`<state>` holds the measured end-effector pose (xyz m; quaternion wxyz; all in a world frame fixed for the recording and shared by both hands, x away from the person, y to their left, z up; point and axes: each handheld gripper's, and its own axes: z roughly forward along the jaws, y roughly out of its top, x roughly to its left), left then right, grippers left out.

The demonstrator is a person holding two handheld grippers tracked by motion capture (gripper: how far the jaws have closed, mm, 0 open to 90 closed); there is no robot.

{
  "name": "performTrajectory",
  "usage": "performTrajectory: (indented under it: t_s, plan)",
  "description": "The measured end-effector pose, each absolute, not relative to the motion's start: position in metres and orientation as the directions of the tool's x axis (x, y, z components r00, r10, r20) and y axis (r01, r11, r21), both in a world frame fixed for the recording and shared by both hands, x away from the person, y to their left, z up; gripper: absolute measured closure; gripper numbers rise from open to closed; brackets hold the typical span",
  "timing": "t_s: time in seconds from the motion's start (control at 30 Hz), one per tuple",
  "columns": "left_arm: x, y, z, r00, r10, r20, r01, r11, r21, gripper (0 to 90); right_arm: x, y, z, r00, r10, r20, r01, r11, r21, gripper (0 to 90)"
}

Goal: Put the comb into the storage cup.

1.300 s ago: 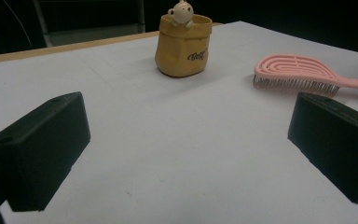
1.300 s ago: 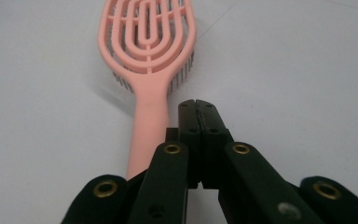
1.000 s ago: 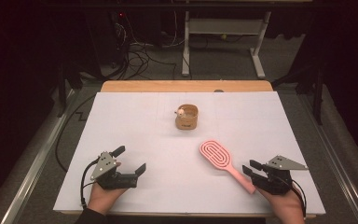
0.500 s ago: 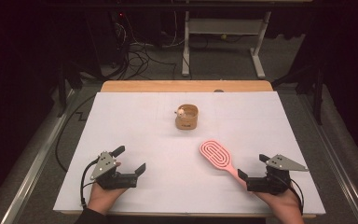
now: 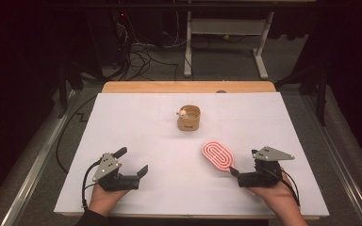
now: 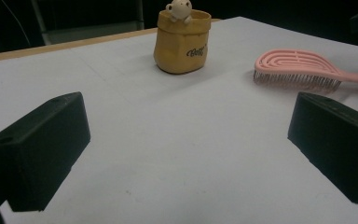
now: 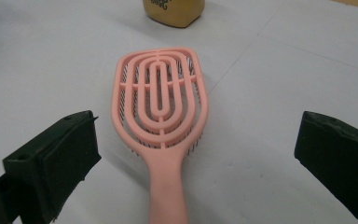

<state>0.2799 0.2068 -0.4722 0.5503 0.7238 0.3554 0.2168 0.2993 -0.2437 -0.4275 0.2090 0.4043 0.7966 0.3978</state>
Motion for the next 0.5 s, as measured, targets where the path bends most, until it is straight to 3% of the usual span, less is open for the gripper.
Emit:
performTrajectory:
  t_s: [0.5]
  plan:
    - [0.279, 0.207, -0.472, 0.665, 0.742, -0.086, 0.280, -0.141, 0.949, 0.0, 0.333, -0.201, -0.411, -0.625, 0.776, -0.087, 0.510, 0.490, 0.707, 0.0]
